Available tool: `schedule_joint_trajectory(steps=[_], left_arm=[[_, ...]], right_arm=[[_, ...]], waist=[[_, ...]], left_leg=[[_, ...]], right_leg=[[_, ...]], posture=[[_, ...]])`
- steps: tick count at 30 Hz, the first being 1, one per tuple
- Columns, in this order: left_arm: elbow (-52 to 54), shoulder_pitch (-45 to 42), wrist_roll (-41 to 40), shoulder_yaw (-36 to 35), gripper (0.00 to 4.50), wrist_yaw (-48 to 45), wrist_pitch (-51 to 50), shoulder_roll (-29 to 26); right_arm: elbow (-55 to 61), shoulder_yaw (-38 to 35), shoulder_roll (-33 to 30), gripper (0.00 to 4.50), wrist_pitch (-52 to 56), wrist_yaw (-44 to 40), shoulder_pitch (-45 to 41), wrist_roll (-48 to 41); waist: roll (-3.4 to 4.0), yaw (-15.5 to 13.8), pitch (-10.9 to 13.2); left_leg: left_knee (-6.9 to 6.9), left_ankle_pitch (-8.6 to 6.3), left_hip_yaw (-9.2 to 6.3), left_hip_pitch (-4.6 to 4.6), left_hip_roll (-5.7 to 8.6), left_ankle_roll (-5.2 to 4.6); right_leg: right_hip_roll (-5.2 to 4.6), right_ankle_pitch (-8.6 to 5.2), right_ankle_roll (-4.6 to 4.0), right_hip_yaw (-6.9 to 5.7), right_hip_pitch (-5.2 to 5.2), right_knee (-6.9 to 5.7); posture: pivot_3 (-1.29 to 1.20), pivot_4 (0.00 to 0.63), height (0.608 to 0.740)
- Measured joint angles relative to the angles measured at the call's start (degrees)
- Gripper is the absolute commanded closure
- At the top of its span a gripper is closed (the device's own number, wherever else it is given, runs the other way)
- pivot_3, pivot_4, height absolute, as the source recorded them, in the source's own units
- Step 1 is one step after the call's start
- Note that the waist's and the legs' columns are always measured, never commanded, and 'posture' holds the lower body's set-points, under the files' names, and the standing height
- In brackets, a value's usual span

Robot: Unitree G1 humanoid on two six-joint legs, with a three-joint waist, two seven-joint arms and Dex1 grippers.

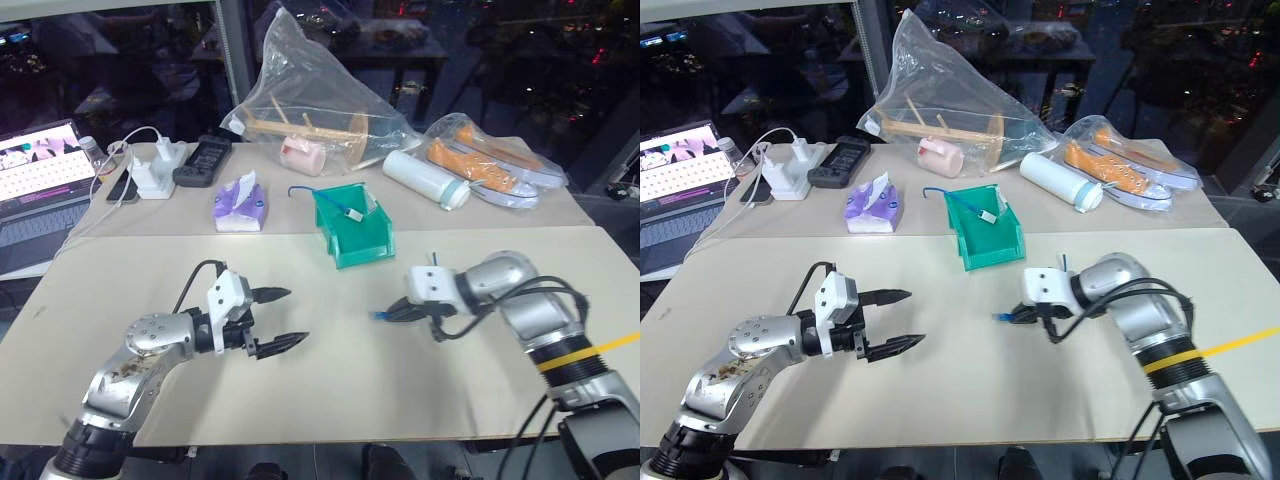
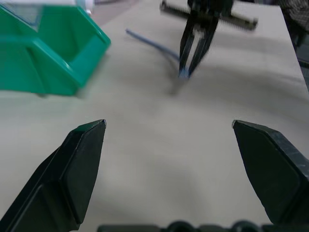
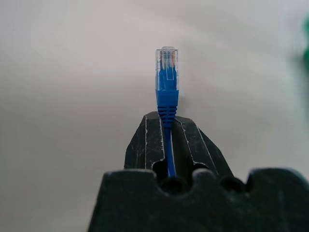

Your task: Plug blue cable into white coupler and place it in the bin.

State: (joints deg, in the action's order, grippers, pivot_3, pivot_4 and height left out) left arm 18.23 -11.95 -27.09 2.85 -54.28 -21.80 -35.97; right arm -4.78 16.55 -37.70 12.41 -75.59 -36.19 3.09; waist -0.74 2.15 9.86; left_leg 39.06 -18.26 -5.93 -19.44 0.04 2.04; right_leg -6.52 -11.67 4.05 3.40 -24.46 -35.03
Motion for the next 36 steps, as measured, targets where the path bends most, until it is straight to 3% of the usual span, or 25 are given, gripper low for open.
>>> schedule_joint_trajectory(steps=[4, 11, 17, 23, 30, 33, 36], left_arm=[[0.21, -1.12, 0.36, 2.78, 0.00, 1.77, -2.26, 2.30], [1.47, -2.54, 3.11, 8.95, 0.00, 2.11, -3.31, 4.21], [-0.40, -4.12, 6.35, 10.03, 0.00, 0.39, -1.92, 3.39], [-7.81, -6.15, 10.40, 10.93, 0.00, -1.48, 0.92, 1.71], [-17.08, -9.03, 13.74, 15.21, 0.00, -3.06, 7.19, 8.73], [-22.50, -10.89, 15.94, 16.12, 0.63, -4.34, 10.83, 9.21], [-26.94, -13.03, 17.37, 16.23, 1.75, -5.31, 13.99, 9.92]], right_arm=[[5.74, 1.12, 2.71, 4.48, 9.31, 2.80, 1.68, -0.52], [12.63, 2.88, 4.85, 2.16, 19.85, 7.86, 5.44, -2.15], [19.75, -2.70, 4.43, 0.14, 24.31, 12.42, 6.27, -6.70], [30.18, -9.93, -0.12, 0.05, 29.51, 14.60, 13.72, -12.61], [40.95, -24.42, -4.41, 0.05, 40.54, 15.53, 22.34, -26.23], [44.55, -28.98, -5.77, 0.00, 44.35, 15.88, 25.32, -31.82], [46.87, -33.54, -6.97, 0.00, 46.82, 17.50, 25.81, -36.17]], waist=[[0.00, -0.20, 0.00], [0.00, 0.09, 0.00], [-0.01, 0.23, 0.00], [-0.01, -0.38, 0.00], [-0.04, -1.40, 0.00], [-0.04, -1.33, 0.00], [-0.06, -1.20, -0.01]], left_leg=[[0.00, -0.13, 0.00, -0.04, 0.02, -0.23], [0.00, -0.15, 0.00, 0.01, 0.02, -0.28], [-0.01, -0.15, -0.02, 0.10, 0.02, -0.28], [0.00, -0.17, -0.03, 0.07, 0.03, -0.32], [0.03, -0.19, -0.03, 0.09, 0.03, -0.34], [0.03, -0.18, -0.01, 0.12, 0.04, -0.35], [0.05, -0.18, 0.00, 0.17, 0.03, -0.36]], right_leg=[[-0.01, 0.00, 0.02, 0.00, 0.02, 0.06], [0.00, 0.00, 0.01, 0.00, 0.03, 0.06], [0.01, 0.00, 0.00, 0.00, 0.05, 0.09], [0.00, 0.00, 0.01, -0.01, 0.11, 0.08], [0.01, 0.00, 0.01, -0.01, 0.17, 0.12], [0.02, 0.00, 0.00, 0.00, 0.17, 0.13], [0.02, 0.01, -0.01, 0.01, 0.24, 0.11]], posture=[[0.00, 0.150, 0.740], [0.00, 0.150, 0.740], [0.00, 0.150, 0.740], [0.00, 0.150, 0.740], [0.00, 0.150, 0.740], [0.00, 0.150, 0.740], [0.00, 0.150, 0.740]])
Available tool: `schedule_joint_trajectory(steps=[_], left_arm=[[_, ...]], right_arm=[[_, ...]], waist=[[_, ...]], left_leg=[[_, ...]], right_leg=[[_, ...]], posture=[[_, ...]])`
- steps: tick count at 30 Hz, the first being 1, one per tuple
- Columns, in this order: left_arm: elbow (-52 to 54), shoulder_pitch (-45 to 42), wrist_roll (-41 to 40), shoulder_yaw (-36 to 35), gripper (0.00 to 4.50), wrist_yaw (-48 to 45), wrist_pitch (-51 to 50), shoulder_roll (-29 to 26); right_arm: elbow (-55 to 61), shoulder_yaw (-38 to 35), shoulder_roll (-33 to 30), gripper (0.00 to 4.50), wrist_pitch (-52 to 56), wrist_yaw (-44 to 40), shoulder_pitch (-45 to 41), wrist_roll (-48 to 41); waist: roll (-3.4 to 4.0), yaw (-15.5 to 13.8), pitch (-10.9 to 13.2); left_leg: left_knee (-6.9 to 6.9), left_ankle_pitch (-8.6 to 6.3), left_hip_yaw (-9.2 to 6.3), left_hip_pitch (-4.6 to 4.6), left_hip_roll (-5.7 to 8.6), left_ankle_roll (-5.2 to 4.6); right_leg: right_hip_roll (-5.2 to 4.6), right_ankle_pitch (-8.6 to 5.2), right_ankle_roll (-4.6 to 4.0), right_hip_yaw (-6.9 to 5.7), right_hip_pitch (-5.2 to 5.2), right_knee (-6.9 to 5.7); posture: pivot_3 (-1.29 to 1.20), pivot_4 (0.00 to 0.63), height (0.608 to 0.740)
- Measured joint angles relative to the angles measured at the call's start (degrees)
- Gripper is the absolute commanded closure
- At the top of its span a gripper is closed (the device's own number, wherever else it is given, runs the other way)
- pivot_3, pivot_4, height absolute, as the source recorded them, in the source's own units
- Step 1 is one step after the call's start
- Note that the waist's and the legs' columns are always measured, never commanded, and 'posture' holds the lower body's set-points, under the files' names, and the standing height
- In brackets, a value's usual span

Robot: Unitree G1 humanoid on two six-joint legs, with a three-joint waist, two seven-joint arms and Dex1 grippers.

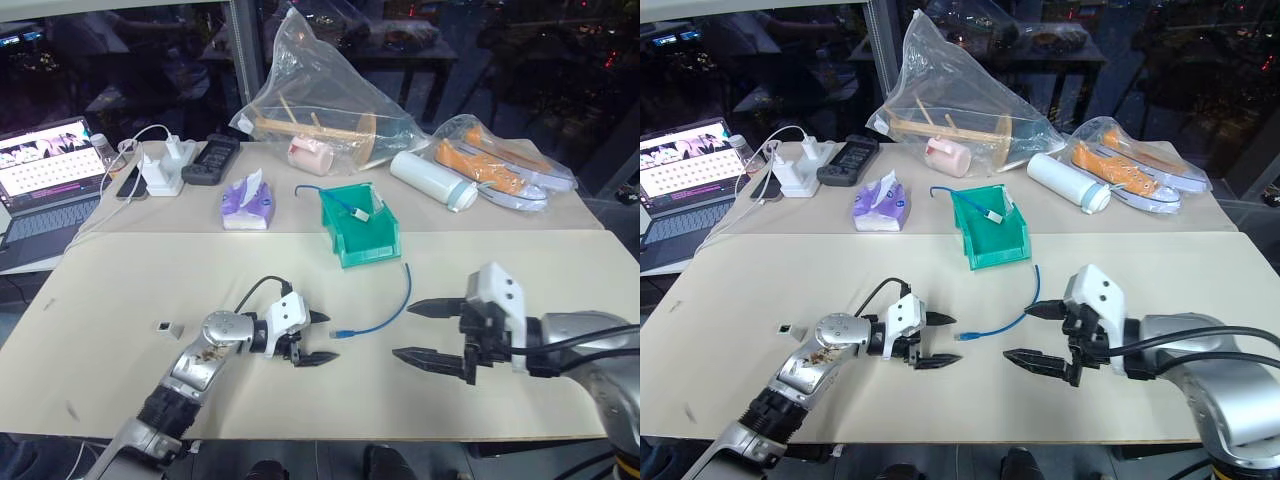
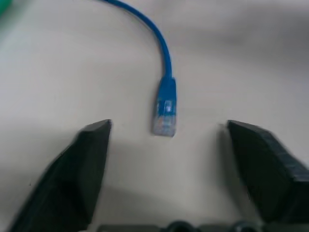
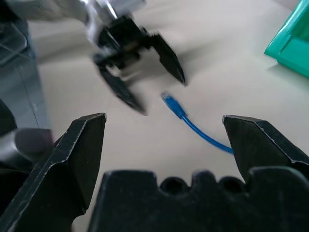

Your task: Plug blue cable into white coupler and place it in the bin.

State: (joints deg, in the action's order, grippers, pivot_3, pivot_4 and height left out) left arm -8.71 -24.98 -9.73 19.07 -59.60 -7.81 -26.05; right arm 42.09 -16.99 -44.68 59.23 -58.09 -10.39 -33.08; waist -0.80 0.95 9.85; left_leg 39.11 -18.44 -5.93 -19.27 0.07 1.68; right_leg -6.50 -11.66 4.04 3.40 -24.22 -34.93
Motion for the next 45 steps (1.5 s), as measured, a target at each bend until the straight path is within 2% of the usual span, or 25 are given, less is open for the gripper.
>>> schedule_joint_trajectory(steps=[7, 8, 12, 15, 17, 20, 23, 25, 28, 31, 34, 38, 43, 44, 45], left_arm=[[-7.17, -2.28, 0.63, -0.18, 4.27, -2.42, 6.46, 3.10], [-7.75, -2.50, 0.61, -0.24, 4.43, -2.73, 6.73, 3.50], [-8.68, -3.02, 0.62, -0.24, 4.43, -4.42, 7.57, 3.83], [-9.04, -3.17, 0.38, -0.66, 4.43, -5.17, 7.35, 3.88], [-7.84, -2.73, -2.39, -2.19, 4.43, -6.37, 4.70, 4.25], [-3.35, -1.48, -6.14, -3.71, 4.43, -7.57, 1.48, 4.28], [3.03, 0.99, -8.86, -4.50, 4.43, -7.40, -2.18, 4.35], [7.15, 3.22, -10.49, -4.71, 4.43, -6.05, -5.01, 4.80], [11.22, 4.82, -11.47, -4.78, 4.43, -4.39, -7.78, 5.11], [14.13, 5.55, -12.62, -5.00, 4.43, -2.09, -10.52, 5.52], [14.62, 5.46, -12.83, -5.30, 4.43, -0.59, -11.54, 6.23], [14.63, 5.09, -12.85, -5.32, 4.43, 0.37, -12.42, 6.72], [15.04, 5.07, -12.85, -5.27, 4.43, 0.44, -12.71, 6.55], [15.46, 5.07, -12.85, -5.26, 4.43, 0.47, -13.03, 6.55], [15.70, 5.07, -12.86, -5.23, 4.43, 0.49, -13.29, 6.56]], right_arm=[[2.40, -6.52, -2.20, 0.00, 1.11, 4.53, 4.30, -4.56], [2.79, -6.79, -2.27, 0.00, 1.17, 5.16, 4.79, -5.47], [4.18, -7.26, -2.82, 0.00, 1.32, 6.78, 8.93, -8.29], [4.58, -9.11, 0.76, 0.00, 5.09, 10.93, 11.16, -14.03], [3.62, -10.79, 9.54, 0.00, 9.63, 18.97, 14.13, -22.99], [2.00, -10.51, 17.08, 0.00, 12.79, 28.98, 16.89, -28.64], [1.12, -10.27, 25.86, 0.00, 12.17, 41.67, 18.76, -32.47], [-0.07, -8.64, 32.05, 0.00, 10.08, 52.12, 19.45, -38.41], [-1.02, -6.63, 36.20, 0.00, 5.38, 62.71, 19.52, -46.19], [-2.28, -2.61, 37.58, 0.00, -1.64, 74.31, 19.48, -55.56], [-2.33, 1.12, 37.11, 0.00, -5.69, 79.99, 19.12, -59.94], [-2.34, 5.49, 34.85, 0.00, -10.43, 84.33, 18.11, -62.99], [-2.34, 7.86, 31.99, 0.00, -14.44, 85.79, 17.99, -64.92], [-2.35, 8.47, 31.32, 0.40, -15.46, 85.91, 17.93, -65.03], [-2.35, 8.90, 30.93, 0.51, -15.87, 85.94, 17.91, -65.09]], waist=[[-0.04, -0.31, -0.02], [-0.04, -0.31, -0.03], [-0.06, -0.32, -0.04], [-0.11, -0.30, -0.07], [-0.22, -0.27, -0.11], [-0.19, -0.23, -0.12], [-0.17, -0.01, -0.14], [-0.12, 0.26, -0.15], [-0.10, 0.27, -0.16], [-0.09, 0.25, -0.17], [-0.09, 0.35, -0.17], [-0.08, 0.51, -0.17], [-0.09, 0.58, -0.17], [-0.09, 0.61, -0.17], [-0.09, 0.62, -0.17]], left_leg=[[0.07, -0.01, -0.01, -0.01, 0.00, -0.01], [0.07, -0.01, -0.01, -0.01, 0.00, -0.01], [0.08, -0.01, -0.01, -0.01, 0.01, -0.02], [0.08, -0.02, -0.04, 0.00, -0.01, -0.03], [0.07, -0.03, -0.10, -0.03, -0.03, -0.05], [0.08, -0.03, -0.05, -0.03, 0.00, -0.05], [0.02, -0.03, -0.08, 0.03, -0.05, -0.05], [-0.02, -0.02, -0.08, 0.02, -0.05, -0.05], [-0.01, -0.02, -0.09, 0.03, -0.04, -0.04], [-0.01, -0.02, -0.09, 0.02, -0.03, -0.04], [-0.01, -0.02, -0.08, 0.02, -0.03, -0.04], [-0.01, -0.02, -0.09, 0.02, -0.03, -0.04], [-0.01, -0.02, -0.09, 0.01, -0.03, -0.05], [-0.02, -0.02, -0.09, 0.01, -0.03, -0.05], [-0.01, -0.02, -0.09, 0.01, -0.03, -0.05]], right_leg=[[-0.01, 0.00, 0.01, 0.00, 0.04, 0.01], [-0.01, 0.00, 0.01, 0.00, 0.04, 0.00], [-0.01, 0.00, 0.01, 0.00, 0.06, 0.01], [0.01, 0.00, 0.01, -0.01, 0.06, -0.01], [0.05, 0.00, 0.00, -0.02, 0.02, -0.05], [-0.02, 0.00, 0.00, 0.02, 0.00, -0.06], [0.05, -0.01, -0.02, 0.02, -0.01, -0.07], [0.06, -0.02, -0.03, 0.04, -0.08, -0.10], [0.04, -0.02, -0.03, 0.04, -0.06, -0.09], [0.04, -0.02, -0.02, 0.04, -0.06, -0.07], [0.05, -0.02, -0.02, 0.04, -0.04, -0.06], [0.06, -0.03, -0.03, 0.04, -0.04, -0.06], [0.06, -0.03, -0.03, 0.04, -0.04, -0.04], [0.07, -0.03, -0.03, 0.04, -0.04, -0.04], [0.06, -0.03, -0.03, 0.04, -0.04, -0.04]], posture=[[0.00, 0.150, 0.740], [0.00, 0.150, 0.740], [0.00, 0.150, 0.740], [0.00, 0.150, 0.740], [0.00, 0.150, 0.740], [0.00, 0.150, 0.740], [0.00, 0.150, 0.740], [0.00, 0.150, 0.740], [0.00, 0.150, 0.740], [0.00, 0.150, 0.740], [0.00, 0.150, 0.740], [0.00, 0.150, 0.740], [0.00, 0.150, 0.740], [0.00, 0.150, 0.740], [0.00, 0.150, 0.740]])
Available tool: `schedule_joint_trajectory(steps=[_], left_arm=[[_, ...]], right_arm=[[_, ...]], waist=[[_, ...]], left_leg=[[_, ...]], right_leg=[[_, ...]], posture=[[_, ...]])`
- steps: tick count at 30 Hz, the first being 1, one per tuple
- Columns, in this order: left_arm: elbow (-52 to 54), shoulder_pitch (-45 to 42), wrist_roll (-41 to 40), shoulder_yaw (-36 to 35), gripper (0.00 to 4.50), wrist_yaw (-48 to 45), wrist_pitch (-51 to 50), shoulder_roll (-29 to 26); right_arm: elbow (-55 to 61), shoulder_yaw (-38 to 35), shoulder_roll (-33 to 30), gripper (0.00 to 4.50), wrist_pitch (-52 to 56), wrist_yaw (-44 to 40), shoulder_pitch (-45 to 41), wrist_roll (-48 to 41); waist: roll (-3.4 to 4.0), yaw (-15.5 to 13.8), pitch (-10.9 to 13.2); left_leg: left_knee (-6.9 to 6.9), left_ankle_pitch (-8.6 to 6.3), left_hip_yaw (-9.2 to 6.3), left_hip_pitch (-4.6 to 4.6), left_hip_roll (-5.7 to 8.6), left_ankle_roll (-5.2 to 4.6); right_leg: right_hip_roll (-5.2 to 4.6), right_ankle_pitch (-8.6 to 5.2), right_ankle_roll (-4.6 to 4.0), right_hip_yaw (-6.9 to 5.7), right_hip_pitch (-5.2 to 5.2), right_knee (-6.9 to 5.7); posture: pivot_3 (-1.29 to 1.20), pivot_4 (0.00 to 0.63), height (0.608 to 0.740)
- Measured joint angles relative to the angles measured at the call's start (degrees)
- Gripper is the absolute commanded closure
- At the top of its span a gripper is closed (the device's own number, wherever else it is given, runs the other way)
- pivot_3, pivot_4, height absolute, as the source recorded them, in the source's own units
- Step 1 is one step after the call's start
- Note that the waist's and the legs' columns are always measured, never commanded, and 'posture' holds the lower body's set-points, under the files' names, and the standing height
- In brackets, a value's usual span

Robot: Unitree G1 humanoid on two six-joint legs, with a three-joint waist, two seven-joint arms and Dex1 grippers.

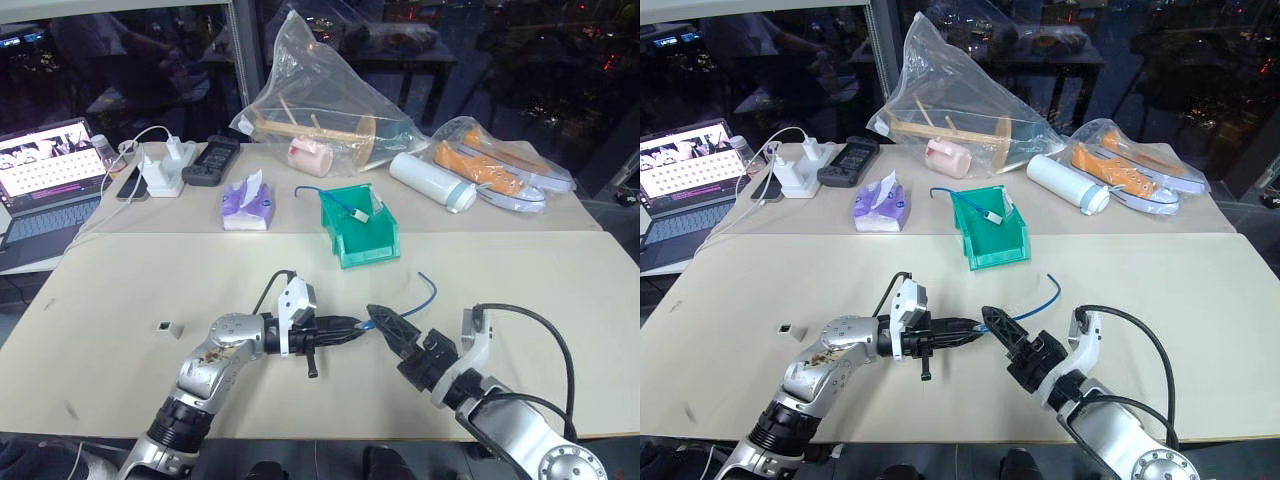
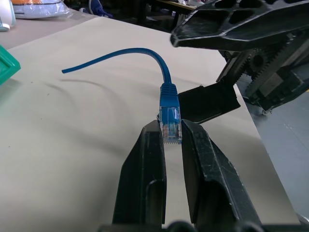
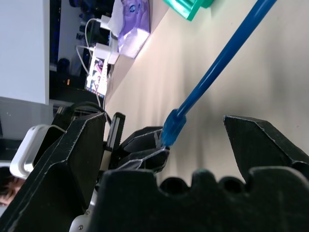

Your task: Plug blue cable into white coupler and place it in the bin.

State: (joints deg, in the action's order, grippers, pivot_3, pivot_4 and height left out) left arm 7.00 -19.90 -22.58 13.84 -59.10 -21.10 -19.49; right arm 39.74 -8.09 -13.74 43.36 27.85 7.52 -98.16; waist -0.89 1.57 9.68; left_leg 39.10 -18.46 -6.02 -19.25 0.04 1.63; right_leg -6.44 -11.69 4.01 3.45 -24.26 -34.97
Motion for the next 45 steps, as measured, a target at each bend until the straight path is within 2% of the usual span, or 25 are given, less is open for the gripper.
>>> schedule_joint_trajectory(steps=[2, 7, 9, 12, 14, 17, 18, 19, 24, 30, 33, 37, 41, 45], left_arm=[[0.22, 0.00, 0.00, 0.09, 4.43, 0.05, -0.38, 0.02], [0.25, 0.00, -0.02, 0.15, 4.43, -0.05, -0.52, 0.19], [0.35, 0.00, -0.29, 0.01, 4.43, -0.07, -0.51, 0.14], [0.37, 0.01, -0.42, -0.26, 4.43, -0.28, -0.41, -0.02], [0.37, 0.03, -0.56, -0.41, 3.42, -0.43, -0.38, -0.19], [0.13, 0.71, -1.53, -0.38, 2.32, -1.40, -0.48, -0.43], [0.04, 0.81, -1.75, -0.38, 2.18, -1.72, -0.48, -0.57], [-0.02, 0.98, -2.16, -0.39, 1.66, -2.24, -0.51, -0.95], [3.71, 6.94, -5.63, -3.20, 0.02, -4.53, -3.22, -7.22], [14.12, 19.70, -10.37, -13.70, 0.02, -1.03, -5.98, -13.19], [21.96, 34.06, -11.25, -22.12, 0.02, 2.81, -5.96, -14.28], [28.48, 46.02, -14.64, -30.51, 0.02, 8.32, -5.27, -10.12], [30.49, 60.35, -13.97, -36.86, 0.02, 12.08, 0.86, -1.57], [27.57, 60.73, -10.55, -38.81, 0.02, 16.10, 6.43, 2.66]], right_arm=[[0.00, 1.10, -0.88, 1.01, -1.17, 0.07, -0.03, -0.12], [-0.18, 3.57, -1.66, 2.77, -3.97, 0.01, -0.70, -0.25], [-0.65, 4.09, -1.98, 3.31, -4.76, 0.01, -0.81, -0.06], [-1.08, 4.85, -2.77, 4.44, -5.99, -0.04, -0.81, 0.09], [-1.08, 5.35, -2.78, 4.50, -6.58, -0.07, -0.80, 0.08], [-1.05, 5.61, -3.03, 4.50, -7.62, -0.41, -0.85, 0.07], [-1.05, 5.62, -3.12, 4.50, -7.87, -0.48, -0.84, 0.07], [-1.05, 5.62, -3.29, 4.50, -8.14, -0.70, -0.84, 0.08], [-0.71, 5.46, -4.39, 4.50, -9.28, -1.57, -0.74, 2.26], [-1.66, 5.94, -6.74, 4.50, -9.26, -3.42, -3.61, 5.30], [-5.65, 6.57, -11.50, 4.50, -6.69, -7.14, -8.44, 7.93], [-9.10, 6.73, -18.54, 4.50, -2.63, -14.75, -12.91, 12.54], [-14.50, 7.78, -24.99, 4.50, 1.75, -26.49, -23.10, 18.55], [-15.54, 9.55, -26.11, 4.50, 2.88, -35.54, -29.56, 24.85]], waist=[[0.00, 0.07, 0.00], [0.00, 0.17, 0.00], [0.00, 0.16, 0.00], [0.00, 0.19, 0.00], [0.00, 0.23, 0.00], [0.00, 0.36, 0.00], [0.00, 0.36, 0.00], [0.00, 0.39, 0.00], [0.01, 1.22, 0.00], [0.02, 1.04, 0.00], [0.02, 1.35, 0.01], [0.02, 0.07, 0.03], [-0.05, 0.47, 0.06], [-0.05, -0.58, 0.05]], left_leg=[[0.00, 0.00, 0.00, 0.00, 0.00, 0.00], [0.00, 0.00, 0.00, -0.01, 0.00, 0.00], [0.00, 0.00, 0.00, -0.01, 0.00, 0.00], [0.00, 0.00, 0.00, 0.00, 0.00, -0.01], [-0.01, 0.00, 0.00, -0.01, 0.00, -0.01], [-0.01, -0.01, 0.00, -0.01, 0.00, -0.01], [-0.01, -0.01, 0.00, -0.01, 0.00, -0.01], [-0.01, -0.01, 0.00, -0.01, 0.00, -0.01], [-0.13, -0.04, 0.00, 0.02, -0.06, -0.07], [-0.12, -0.05, 0.02, 0.02, -0.06, -0.09], [-0.20, -0.10, 0.06, 0.05, -0.09, -0.17], [-0.16, -0.10, 0.03, 0.01, -0.08, -0.18], [-0.12, -0.12, 0.19, -0.02, -0.07, -0.19], [-0.16, -0.13, 0.03, 0.01, -0.10, -0.22]], right_leg=[[0.00, 0.00, 0.00, 0.00, 0.00, 0.00], [0.00, 0.00, 0.00, 0.00, 0.00, 0.01], [0.00, 0.00, 0.00, 0.00, 0.00, 0.01], [0.00, 0.00, 0.00, 0.00, 0.00, 0.02], [0.00, 0.00, 0.00, 0.00, 0.00, 0.02], [0.00, 0.00, -0.01, 0.00, 0.00, 0.02], [0.00, 0.00, -0.01, 0.00, -0.01, 0.02], [0.00, -0.01, -0.01, 0.00, -0.01, 0.02], [0.04, -0.07, -0.09, 0.01, -0.08, -0.02], [0.03, -0.09, -0.09, 0.03, -0.09, 0.02], [0.06, -0.15, -0.11, 0.08, -0.13, 0.02], [0.04, -0.17, -0.10, 0.05, -0.03, 0.08], [0.06, -0.18, -0.09, 0.17, 0.10, 0.15], [0.14, -0.22, -0.16, 0.09, 0.10, 0.04]], posture=[[0.00, 0.150, 0.740], [0.00, 0.150, 0.740], [0.00, 0.150, 0.740], [0.00, 0.150, 0.740], [0.00, 0.150, 0.740], [0.00, 0.150, 0.740], [0.00, 0.150, 0.740], [0.00, 0.150, 0.740], [0.00, 0.150, 0.740], [0.00, 0.150, 0.740], [0.00, 0.150, 0.740], [0.00, 0.150, 0.740], [0.00, 0.150, 0.740], [0.00, 0.150, 0.740]])
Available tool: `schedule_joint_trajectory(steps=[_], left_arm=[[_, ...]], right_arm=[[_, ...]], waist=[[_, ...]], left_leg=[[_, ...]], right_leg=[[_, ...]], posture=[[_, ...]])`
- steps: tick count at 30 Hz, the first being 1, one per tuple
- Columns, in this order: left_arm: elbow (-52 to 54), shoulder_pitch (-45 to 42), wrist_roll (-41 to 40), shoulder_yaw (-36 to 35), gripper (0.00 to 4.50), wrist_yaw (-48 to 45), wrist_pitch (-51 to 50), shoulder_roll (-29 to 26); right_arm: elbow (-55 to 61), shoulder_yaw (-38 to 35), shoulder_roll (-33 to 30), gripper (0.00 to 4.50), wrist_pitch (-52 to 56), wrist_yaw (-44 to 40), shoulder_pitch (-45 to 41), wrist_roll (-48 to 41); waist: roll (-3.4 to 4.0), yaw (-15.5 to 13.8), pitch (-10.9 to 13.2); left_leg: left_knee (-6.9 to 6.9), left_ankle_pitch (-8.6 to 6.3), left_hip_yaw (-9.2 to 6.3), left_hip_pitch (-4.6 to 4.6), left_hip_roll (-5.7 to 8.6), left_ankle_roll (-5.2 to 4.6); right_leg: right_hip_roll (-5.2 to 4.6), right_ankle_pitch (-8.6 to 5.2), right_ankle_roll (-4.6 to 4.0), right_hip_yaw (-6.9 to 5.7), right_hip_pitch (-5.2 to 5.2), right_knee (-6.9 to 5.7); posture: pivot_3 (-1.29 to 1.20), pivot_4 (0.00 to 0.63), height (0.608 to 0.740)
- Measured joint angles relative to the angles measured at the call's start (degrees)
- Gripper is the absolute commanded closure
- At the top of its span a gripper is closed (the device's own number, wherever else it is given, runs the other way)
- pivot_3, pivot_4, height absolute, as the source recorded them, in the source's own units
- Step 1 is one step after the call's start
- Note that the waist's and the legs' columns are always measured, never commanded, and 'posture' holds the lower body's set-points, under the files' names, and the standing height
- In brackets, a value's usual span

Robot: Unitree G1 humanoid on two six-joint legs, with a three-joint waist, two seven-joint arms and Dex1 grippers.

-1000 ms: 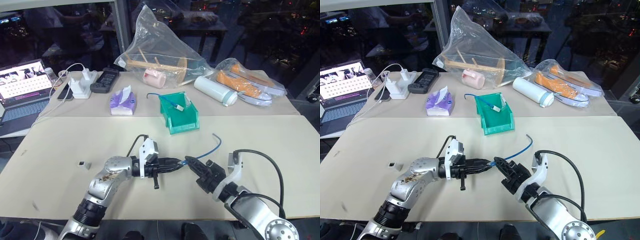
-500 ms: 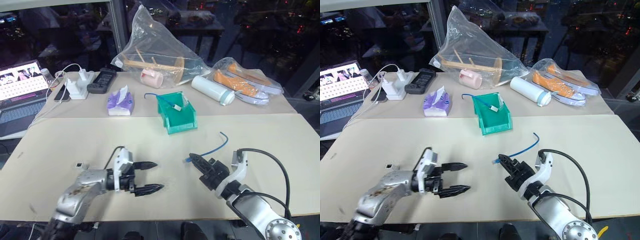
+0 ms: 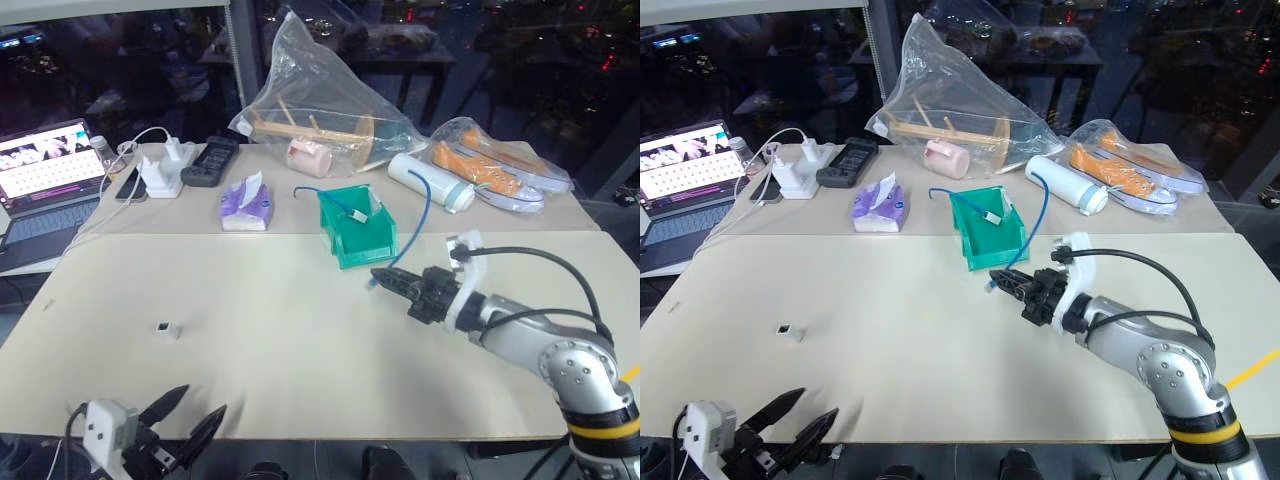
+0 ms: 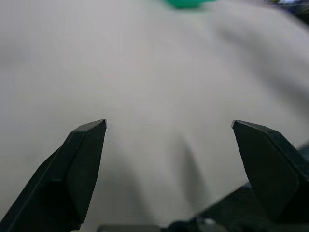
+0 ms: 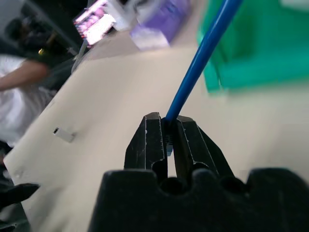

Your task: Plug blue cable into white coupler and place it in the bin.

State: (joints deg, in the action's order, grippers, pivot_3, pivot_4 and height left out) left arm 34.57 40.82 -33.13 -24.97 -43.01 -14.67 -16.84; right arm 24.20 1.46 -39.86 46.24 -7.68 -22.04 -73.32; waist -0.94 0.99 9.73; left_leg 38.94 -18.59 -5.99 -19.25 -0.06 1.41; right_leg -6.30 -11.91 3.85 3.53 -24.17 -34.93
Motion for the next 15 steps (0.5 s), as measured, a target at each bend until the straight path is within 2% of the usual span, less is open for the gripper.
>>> schedule_joint_trajectory(steps=[3, 10, 15], left_arm=[[-2.21, -3.31, 1.66, 0.02, 0.02, 2.31, 2.59, 0.78], [-15.35, -13.39, 7.12, -0.53, 0.02, 9.31, 7.04, 1.00], [-21.27, -19.65, 9.89, 1.27, 0.02, 10.07, 8.42, -1.21]], right_arm=[[1.35, 2.35, 0.37, 4.50, 0.51, -4.61, -1.51, 3.36], [8.99, 9.67, -3.73, 4.50, -3.36, -21.89, -2.58, 20.64], [8.84, 11.29, -3.82, 4.50, -5.90, -28.00, -1.93, 27.93]], waist=[[-0.06, -0.25, -0.04], [-0.12, -0.17, -0.09], [-0.16, -0.30, -0.12]], left_leg=[[0.08, 0.01, -0.02, -0.02, 0.02, 0.02], [0.06, 0.01, -0.01, -0.01, 0.03, 0.02], [0.06, 0.01, -0.01, 0.01, 0.03, 0.03]], right_leg=[[-0.02, 0.04, 0.05, 0.00, -0.01, 0.06], [-0.01, 0.05, 0.06, 0.00, -0.07, 0.10], [-0.01, 0.05, 0.06, 0.00, -0.06, 0.05]], posture=[[0.00, 0.150, 0.740], [0.00, 0.150, 0.740], [0.00, 0.150, 0.740]])
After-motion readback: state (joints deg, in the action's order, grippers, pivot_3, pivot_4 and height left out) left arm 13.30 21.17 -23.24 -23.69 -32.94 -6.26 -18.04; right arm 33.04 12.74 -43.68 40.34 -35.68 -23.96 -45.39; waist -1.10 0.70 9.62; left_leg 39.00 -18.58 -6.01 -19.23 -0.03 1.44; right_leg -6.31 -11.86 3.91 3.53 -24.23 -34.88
